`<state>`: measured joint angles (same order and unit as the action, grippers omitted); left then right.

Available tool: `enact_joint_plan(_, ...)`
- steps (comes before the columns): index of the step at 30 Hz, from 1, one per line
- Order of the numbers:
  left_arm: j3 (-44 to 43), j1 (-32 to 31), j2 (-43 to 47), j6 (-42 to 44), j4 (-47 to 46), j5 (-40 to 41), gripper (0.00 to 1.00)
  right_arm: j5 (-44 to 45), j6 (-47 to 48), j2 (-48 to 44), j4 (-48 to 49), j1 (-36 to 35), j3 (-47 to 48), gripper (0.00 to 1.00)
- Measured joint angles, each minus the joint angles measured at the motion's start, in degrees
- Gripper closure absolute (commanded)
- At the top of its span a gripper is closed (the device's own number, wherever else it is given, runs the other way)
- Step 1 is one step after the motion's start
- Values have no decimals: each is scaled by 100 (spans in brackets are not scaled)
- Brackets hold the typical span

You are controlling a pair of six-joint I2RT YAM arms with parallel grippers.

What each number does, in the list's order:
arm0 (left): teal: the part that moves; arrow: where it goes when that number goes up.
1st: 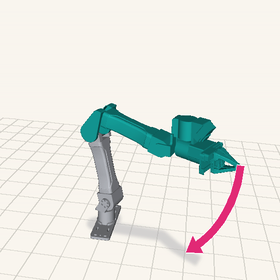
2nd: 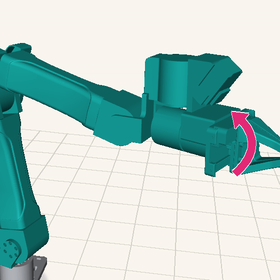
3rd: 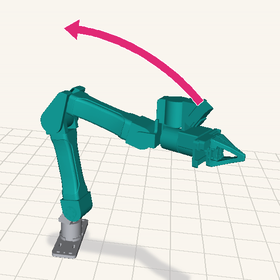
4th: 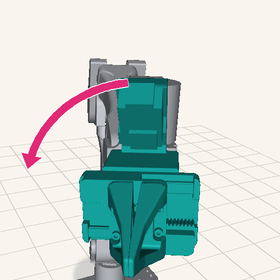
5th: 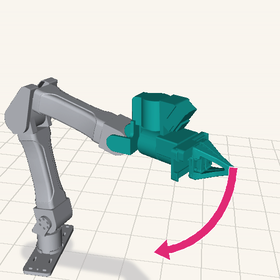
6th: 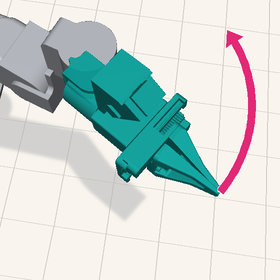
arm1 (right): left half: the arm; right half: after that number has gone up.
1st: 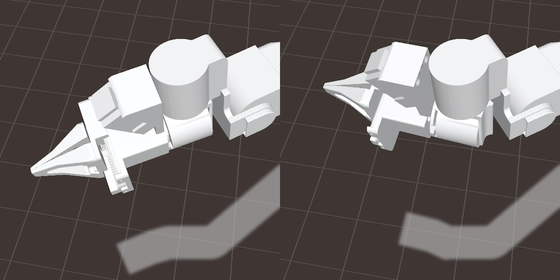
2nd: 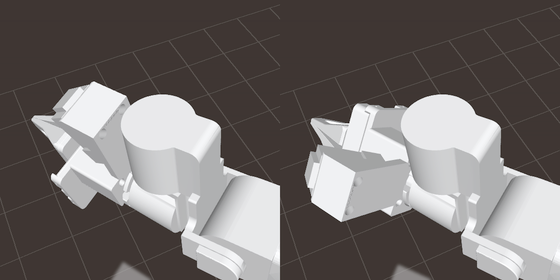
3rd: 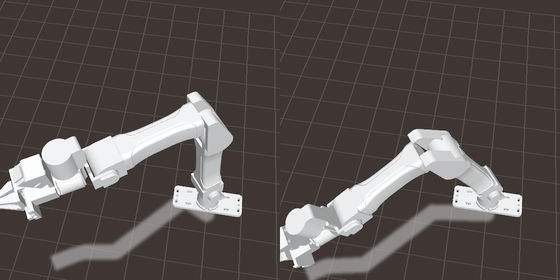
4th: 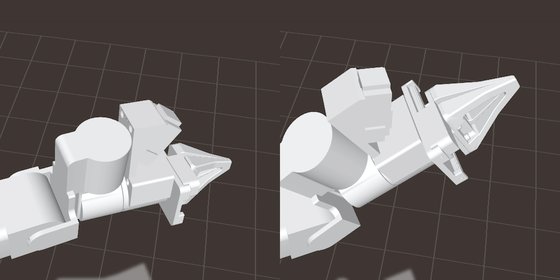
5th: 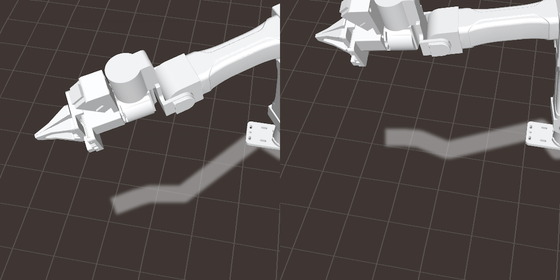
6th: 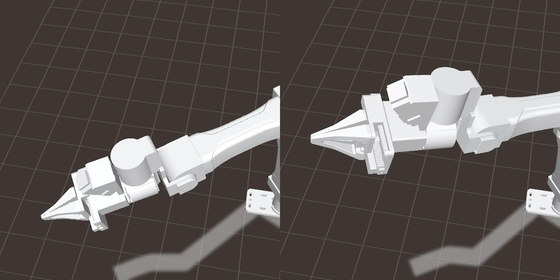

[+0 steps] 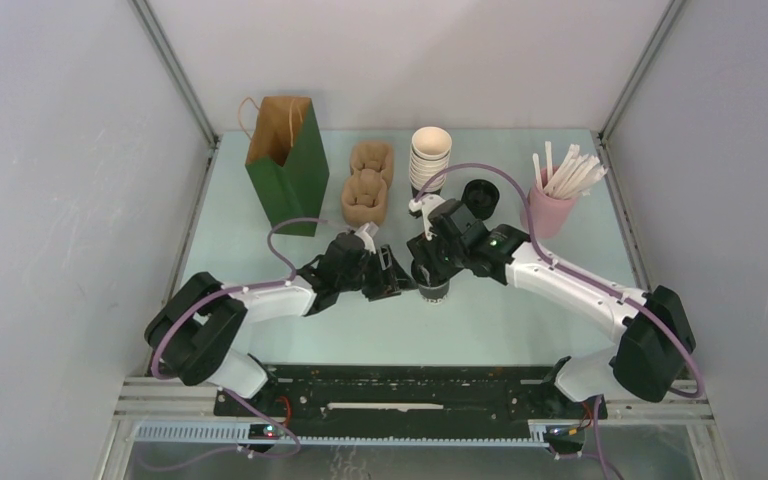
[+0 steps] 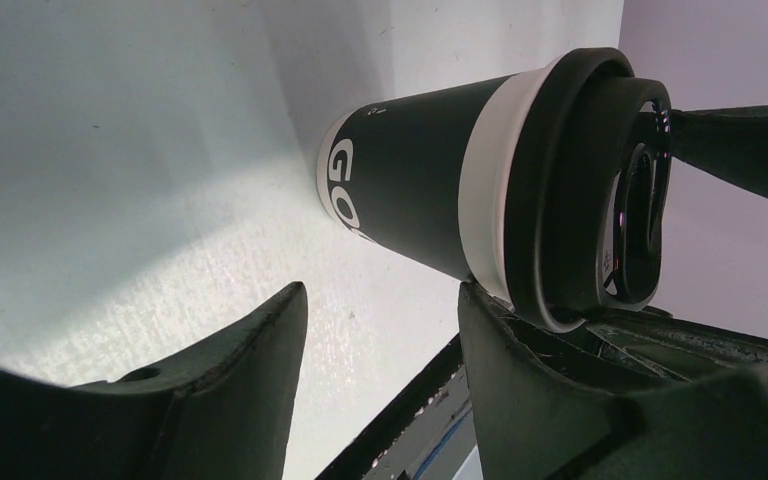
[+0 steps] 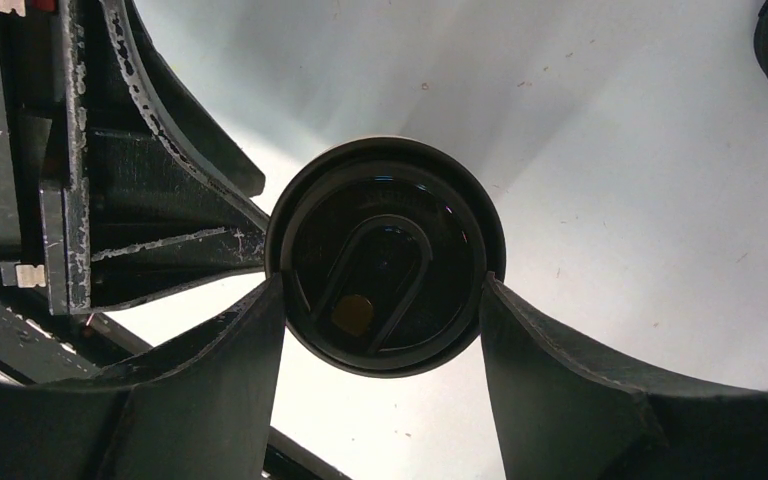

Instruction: Pack the takeout coffee

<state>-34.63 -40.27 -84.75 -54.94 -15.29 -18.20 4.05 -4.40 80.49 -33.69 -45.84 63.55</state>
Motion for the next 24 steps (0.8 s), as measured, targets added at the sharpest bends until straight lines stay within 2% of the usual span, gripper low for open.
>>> enact_joint_plan(10,0,-11,0,17,0,2,38,68,-254,-140,-101,-17,-114,35)
enact_joint_plan(24,0,39,221,203,249,155,33,197,-507,-227,-299,-42,-199,34)
